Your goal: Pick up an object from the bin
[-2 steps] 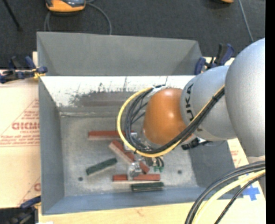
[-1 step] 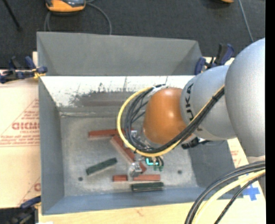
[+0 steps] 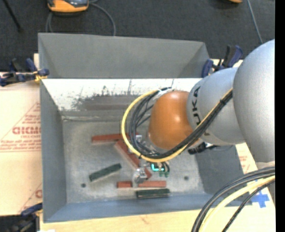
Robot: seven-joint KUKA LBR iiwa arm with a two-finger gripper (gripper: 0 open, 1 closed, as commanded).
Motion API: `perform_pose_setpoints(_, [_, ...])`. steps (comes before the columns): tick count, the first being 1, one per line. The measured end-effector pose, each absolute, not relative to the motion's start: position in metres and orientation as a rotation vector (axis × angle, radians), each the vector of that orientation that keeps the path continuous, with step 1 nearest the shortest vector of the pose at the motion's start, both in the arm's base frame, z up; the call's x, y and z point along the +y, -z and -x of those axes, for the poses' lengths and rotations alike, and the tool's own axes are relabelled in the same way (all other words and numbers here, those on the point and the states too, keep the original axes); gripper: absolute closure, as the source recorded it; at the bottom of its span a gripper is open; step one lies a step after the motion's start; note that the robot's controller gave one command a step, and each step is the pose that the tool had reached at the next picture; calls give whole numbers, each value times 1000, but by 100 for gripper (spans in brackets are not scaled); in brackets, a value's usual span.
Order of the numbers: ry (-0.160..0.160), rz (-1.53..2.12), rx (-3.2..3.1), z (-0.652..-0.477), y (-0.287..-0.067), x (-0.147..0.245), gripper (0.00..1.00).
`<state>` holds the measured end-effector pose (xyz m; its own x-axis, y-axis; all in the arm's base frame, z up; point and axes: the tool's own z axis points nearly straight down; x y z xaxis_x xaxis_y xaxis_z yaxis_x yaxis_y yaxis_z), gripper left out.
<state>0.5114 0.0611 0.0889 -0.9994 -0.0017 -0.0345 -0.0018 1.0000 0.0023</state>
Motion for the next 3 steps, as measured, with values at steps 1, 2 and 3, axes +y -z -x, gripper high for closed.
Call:
perform_pose_setpoints(1, [-3,4,3121,-509,-92,61,0])
perform_pose_setpoints(2, [-26,-482,3084,-486,-79,-18,100])
perform_pose_setpoints(3, [-26,-483,3084,-486,-79,-18,100])
